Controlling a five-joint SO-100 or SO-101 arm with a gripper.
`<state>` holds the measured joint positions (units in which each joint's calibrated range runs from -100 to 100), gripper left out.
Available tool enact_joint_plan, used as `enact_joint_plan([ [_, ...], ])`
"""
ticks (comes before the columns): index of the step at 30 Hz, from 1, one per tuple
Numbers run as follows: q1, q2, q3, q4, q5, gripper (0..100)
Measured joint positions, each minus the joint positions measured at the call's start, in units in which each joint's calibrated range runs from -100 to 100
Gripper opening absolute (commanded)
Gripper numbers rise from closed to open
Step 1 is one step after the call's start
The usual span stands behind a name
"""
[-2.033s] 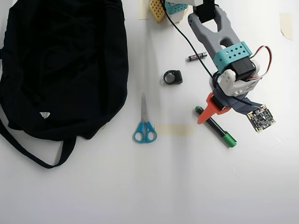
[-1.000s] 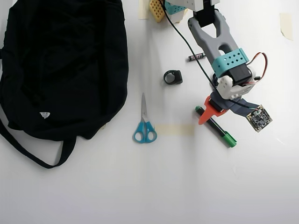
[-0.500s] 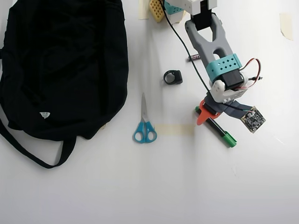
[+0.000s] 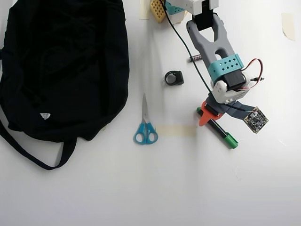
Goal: Put the green marker into the black bag
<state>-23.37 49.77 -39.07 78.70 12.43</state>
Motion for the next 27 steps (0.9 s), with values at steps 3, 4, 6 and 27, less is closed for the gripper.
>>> enact_joint_plan([
  [3, 0.0, 0.0, 0.0, 0.0, 0.0, 19],
  [4, 0.0, 0.0, 0.0, 0.0, 0.0, 18],
  [6, 0.0, 0.0, -0.1, 0.0, 0.0, 17],
  [27, 0.1, 0.0, -0.3, 0.0, 0.0, 10],
])
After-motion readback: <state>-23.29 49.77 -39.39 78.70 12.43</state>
